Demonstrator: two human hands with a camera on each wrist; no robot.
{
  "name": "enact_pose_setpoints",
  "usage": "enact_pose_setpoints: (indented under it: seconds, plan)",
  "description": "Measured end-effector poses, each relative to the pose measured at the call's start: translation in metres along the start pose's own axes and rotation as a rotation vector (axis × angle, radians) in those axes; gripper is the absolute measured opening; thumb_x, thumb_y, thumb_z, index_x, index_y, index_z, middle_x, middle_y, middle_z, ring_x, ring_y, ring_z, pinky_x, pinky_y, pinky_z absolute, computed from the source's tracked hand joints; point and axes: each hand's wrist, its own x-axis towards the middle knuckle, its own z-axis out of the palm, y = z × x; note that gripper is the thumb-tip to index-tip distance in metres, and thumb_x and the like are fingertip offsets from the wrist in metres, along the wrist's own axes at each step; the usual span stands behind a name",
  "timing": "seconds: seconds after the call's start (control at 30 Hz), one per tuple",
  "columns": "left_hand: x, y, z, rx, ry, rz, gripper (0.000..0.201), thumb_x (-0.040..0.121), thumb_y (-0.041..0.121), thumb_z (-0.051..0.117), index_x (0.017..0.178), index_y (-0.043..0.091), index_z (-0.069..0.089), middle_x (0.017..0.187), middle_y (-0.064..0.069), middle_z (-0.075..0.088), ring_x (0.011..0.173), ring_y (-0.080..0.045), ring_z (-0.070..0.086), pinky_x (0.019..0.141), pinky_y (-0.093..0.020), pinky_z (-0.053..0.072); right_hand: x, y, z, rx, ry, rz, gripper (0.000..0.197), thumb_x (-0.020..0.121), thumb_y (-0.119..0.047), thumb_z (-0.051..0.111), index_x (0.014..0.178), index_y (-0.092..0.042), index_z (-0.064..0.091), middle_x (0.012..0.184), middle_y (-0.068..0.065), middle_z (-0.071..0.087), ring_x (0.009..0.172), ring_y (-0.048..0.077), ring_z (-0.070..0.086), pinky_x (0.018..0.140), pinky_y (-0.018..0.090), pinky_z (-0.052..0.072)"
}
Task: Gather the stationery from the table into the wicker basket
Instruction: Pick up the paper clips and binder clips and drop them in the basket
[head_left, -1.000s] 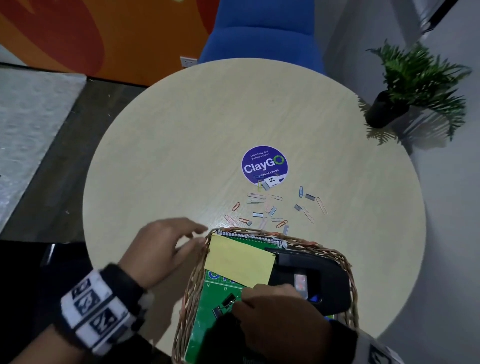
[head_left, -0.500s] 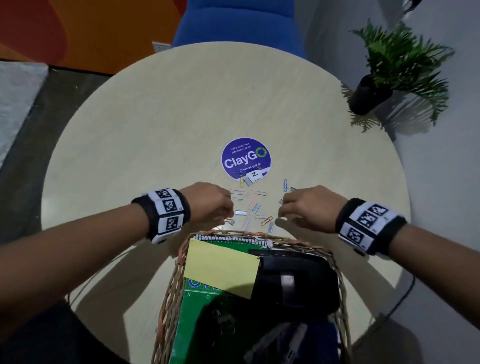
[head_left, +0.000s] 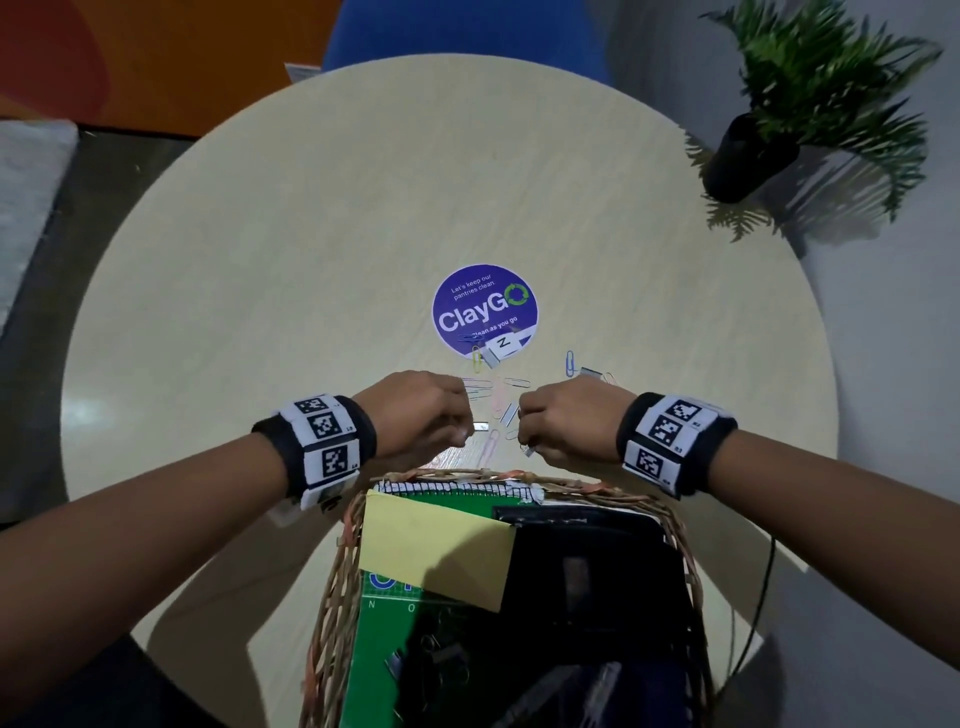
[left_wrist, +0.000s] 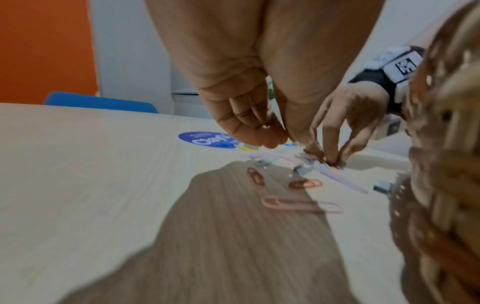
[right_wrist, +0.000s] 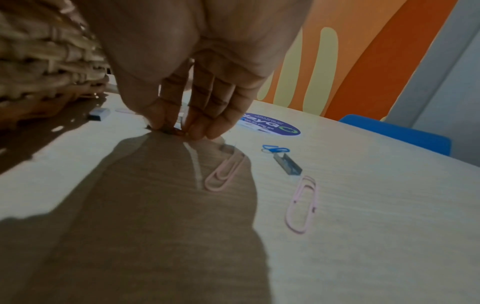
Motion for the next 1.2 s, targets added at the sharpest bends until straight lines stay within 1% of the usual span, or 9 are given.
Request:
enact_pose_setpoints:
  seconds: [0.13,0.23,0.4,0.53,0.67,0.87,1.0,1.1,1.2]
  plan:
    - [-0.009,-0.003,-0.016,-0.087,0.138,-0.115,0.011,0.088,0.02,0.056,0.095,0.018,0.065,0.093,0.003,0.066,0.075,-0.013,0.055,0.066,-0.025,0.044,0.002,0.001,0.003,-0.051,0.047,0.005,0.005,0.075,-0.025,0.067,0.077,-0.021,0.07,0.072,-0.004,0.062,0.058,0.021,0.064,0.043,0.023,0.041]
    - [-0.023,-0.004,-0.029,-0.196,0.261,-0.203,0.007,0.09,0.017,0.055,0.092,0.013,0.061,0.088,0.0,0.066,0.075,-0.016,0.056,0.062,-0.014,0.038,0.004,0.0,0.001,0.039,0.081,0.07,0.013,0.081,-0.024,0.057,0.083,-0.017,0.067,0.08,-0.001,0.063,0.069,0.024,0.064,0.053,0.03,0.047]
    - [-0.057,0.009,-0.049,-0.309,0.409,-0.289,0.006,0.092,0.01,0.056,0.089,0.015,0.058,0.081,0.008,0.061,0.075,0.005,0.058,0.062,-0.007,0.04,-0.004,0.002,-0.018,0.568,0.207,0.32,0.005,0.087,-0.014,0.06,0.084,-0.012,0.064,0.072,-0.004,0.062,0.066,0.015,0.056,0.065,0.026,0.043]
    - [-0.09,0.035,-0.053,-0.382,0.498,-0.299,0.003,0.088,0.023,0.058,0.085,0.024,0.059,0.078,0.011,0.064,0.084,-0.003,0.061,0.068,-0.014,0.048,-0.02,0.008,-0.029,0.88,0.321,0.404,0.009,0.087,-0.003,0.061,0.081,-0.007,0.066,0.066,0.006,0.069,0.059,0.015,0.062,0.066,0.031,0.052]
    - [-0.126,0.073,-0.039,-0.381,0.461,-0.232,0.016,0.085,0.039,0.052,0.086,0.027,0.062,0.085,0.015,0.066,0.081,-0.004,0.063,0.071,-0.015,0.05,-0.038,0.009,-0.042,0.878,0.367,0.399,0.009,0.088,-0.003,0.061,0.082,-0.006,0.066,0.068,0.007,0.072,0.06,0.015,0.065,0.072,0.037,0.055]
    - [-0.159,0.123,0.013,-0.36,0.206,-0.147,0.008,0.085,0.039,0.059,0.083,0.031,0.057,0.076,0.023,0.058,0.074,0.006,0.055,0.067,-0.008,0.04,-0.075,-0.033,-0.06,0.744,0.406,0.315,0.011,0.082,-0.009,0.071,0.08,-0.019,0.069,0.07,-0.002,0.072,0.062,0.008,0.064,0.065,0.024,0.052]
    - [-0.163,0.137,0.032,-0.356,0.099,-0.116,0.026,0.077,0.05,0.066,0.093,0.033,0.054,0.083,0.023,0.058,0.079,0.008,0.053,0.07,-0.011,0.042,-0.095,-0.087,-0.057,0.74,0.387,0.191,0.002,0.081,-0.014,0.072,0.081,-0.016,0.073,0.074,-0.014,0.071,0.066,-0.002,0.064,0.066,0.017,0.052]
    - [-0.164,0.132,0.027,-0.344,0.149,-0.148,0.044,0.072,0.067,0.059,0.107,0.04,0.054,0.1,0.024,0.064,0.092,0.009,0.057,0.082,-0.013,0.047,-0.099,-0.129,-0.052,0.649,0.33,0.102,0.005,0.083,-0.022,0.067,0.083,-0.02,0.072,0.078,-0.008,0.072,0.07,0.002,0.062,0.067,0.015,0.048]
    - [-0.16,0.115,0.003,-0.311,0.295,-0.211,0.047,0.075,0.074,0.045,0.101,0.038,0.061,0.092,0.023,0.066,0.085,0.008,0.06,0.075,-0.011,0.048,-0.094,-0.164,-0.045,0.609,0.267,0.06,0.01,0.087,-0.025,0.06,0.086,-0.021,0.068,0.082,-0.005,0.07,0.073,0.006,0.061,0.068,0.013,0.043]
